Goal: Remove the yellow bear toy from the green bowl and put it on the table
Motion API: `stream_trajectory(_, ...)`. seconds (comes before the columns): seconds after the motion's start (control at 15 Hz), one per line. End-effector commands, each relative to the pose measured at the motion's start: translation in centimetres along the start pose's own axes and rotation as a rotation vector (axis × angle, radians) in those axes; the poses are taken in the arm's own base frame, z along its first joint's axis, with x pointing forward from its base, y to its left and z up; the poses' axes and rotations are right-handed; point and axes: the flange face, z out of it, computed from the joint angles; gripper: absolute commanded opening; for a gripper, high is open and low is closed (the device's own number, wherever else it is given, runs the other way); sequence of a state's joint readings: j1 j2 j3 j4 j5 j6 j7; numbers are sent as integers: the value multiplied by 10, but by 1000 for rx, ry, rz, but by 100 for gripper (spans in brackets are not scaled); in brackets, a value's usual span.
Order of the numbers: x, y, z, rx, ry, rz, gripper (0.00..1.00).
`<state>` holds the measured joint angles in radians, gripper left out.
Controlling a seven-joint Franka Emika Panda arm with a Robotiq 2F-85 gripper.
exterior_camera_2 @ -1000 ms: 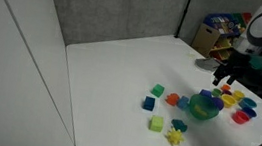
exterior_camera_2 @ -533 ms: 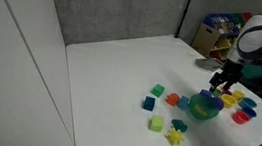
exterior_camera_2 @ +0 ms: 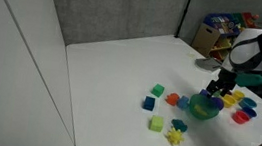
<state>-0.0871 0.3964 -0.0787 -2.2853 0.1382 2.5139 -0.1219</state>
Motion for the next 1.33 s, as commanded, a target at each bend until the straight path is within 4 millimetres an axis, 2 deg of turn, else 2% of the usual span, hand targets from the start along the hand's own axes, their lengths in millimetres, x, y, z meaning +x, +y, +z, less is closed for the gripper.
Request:
stream_trajectory(0.0,18,5,27,22,16,4,100)
stream_trajectory(0.47,29,2,80,53,-14,10,100)
stream_trajectory(0.8,26,0,113,71,-42,7,100)
stream_trajectory(1.07,23,2,131,67,-55,13,100)
stream_trajectory(1.13,24,3,132,62,-52,14,91)
stream_trajectory(1.2,24,3,133,59,-51,13,75)
stream_trajectory(1.27,25,3,132,57,-47,12,66)
